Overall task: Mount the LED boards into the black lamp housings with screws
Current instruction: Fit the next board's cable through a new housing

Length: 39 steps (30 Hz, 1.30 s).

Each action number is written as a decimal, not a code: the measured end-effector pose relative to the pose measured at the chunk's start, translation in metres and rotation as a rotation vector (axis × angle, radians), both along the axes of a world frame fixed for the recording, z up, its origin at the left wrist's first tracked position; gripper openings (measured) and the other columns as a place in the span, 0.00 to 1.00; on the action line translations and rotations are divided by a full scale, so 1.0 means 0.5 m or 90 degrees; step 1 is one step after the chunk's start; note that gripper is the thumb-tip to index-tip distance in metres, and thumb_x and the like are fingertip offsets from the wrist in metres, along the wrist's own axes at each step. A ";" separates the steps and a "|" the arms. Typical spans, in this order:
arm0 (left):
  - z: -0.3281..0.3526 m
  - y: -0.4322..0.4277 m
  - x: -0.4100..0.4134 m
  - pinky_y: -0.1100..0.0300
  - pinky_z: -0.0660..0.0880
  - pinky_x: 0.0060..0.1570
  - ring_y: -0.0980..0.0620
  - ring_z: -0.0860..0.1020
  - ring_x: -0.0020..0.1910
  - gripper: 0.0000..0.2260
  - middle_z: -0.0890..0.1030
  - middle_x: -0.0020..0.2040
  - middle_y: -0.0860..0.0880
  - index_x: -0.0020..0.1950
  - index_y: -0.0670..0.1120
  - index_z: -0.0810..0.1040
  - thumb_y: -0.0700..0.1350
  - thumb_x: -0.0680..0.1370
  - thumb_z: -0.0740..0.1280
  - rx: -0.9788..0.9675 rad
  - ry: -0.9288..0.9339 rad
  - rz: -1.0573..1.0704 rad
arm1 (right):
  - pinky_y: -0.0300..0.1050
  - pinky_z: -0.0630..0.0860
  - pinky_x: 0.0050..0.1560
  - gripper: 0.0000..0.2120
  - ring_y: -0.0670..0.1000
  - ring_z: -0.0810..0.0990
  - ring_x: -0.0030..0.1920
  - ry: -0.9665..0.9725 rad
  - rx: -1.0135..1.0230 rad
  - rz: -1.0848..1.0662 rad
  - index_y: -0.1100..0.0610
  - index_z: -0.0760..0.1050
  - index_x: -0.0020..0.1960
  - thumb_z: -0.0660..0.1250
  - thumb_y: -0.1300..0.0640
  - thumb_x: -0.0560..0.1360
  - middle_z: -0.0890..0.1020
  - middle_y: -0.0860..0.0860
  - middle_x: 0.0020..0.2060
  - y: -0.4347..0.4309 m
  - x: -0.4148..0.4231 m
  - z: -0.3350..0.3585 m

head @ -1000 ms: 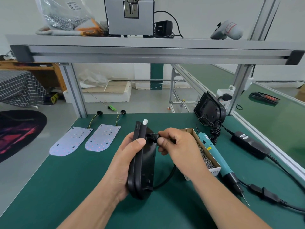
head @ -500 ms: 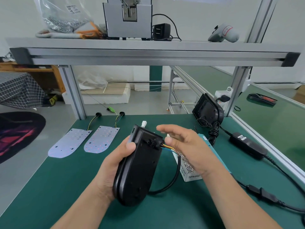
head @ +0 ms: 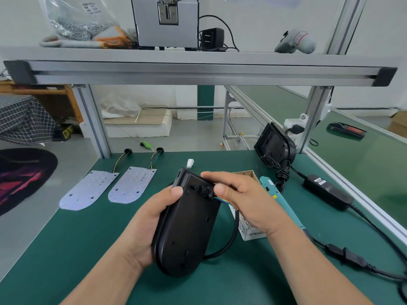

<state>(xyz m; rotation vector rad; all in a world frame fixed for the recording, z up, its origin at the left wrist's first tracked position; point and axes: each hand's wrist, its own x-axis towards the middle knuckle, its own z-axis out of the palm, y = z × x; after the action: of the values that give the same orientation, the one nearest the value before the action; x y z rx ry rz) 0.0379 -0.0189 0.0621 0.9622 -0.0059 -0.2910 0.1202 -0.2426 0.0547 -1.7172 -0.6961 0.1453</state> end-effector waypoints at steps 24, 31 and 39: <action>0.021 -0.015 -0.006 0.50 0.71 0.45 0.50 0.75 0.39 0.20 0.78 0.39 0.46 0.47 0.42 0.81 0.60 0.78 0.67 0.336 -0.110 0.328 | 0.37 0.71 0.38 0.17 0.45 0.77 0.36 -0.343 -0.101 -0.364 0.45 0.73 0.45 0.62 0.33 0.81 0.79 0.43 0.36 0.053 -0.054 0.035; -0.022 -0.123 -0.047 0.71 0.55 0.76 0.71 0.56 0.80 0.19 0.63 0.79 0.73 0.70 0.77 0.72 0.58 0.82 0.57 0.559 -0.335 0.321 | 0.51 0.81 0.48 0.39 0.48 0.85 0.48 0.039 -0.065 -0.097 0.47 0.80 0.52 0.55 0.15 0.69 0.86 0.45 0.44 0.066 -0.058 0.029; -0.033 -0.065 -0.004 0.65 0.69 0.68 0.66 0.72 0.68 0.19 0.75 0.66 0.66 0.71 0.60 0.76 0.42 0.83 0.69 0.625 -0.264 0.465 | 0.37 0.74 0.27 0.19 0.46 0.83 0.34 0.317 0.115 -0.100 0.60 0.81 0.52 0.71 0.48 0.67 0.86 0.50 0.39 0.036 -0.030 0.017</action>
<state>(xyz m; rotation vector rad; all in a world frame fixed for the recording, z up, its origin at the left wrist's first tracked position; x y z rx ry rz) 0.0360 -0.0513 0.0454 1.8979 0.1177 0.6541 0.1053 -0.2244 0.0630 -1.4738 -0.1978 0.3741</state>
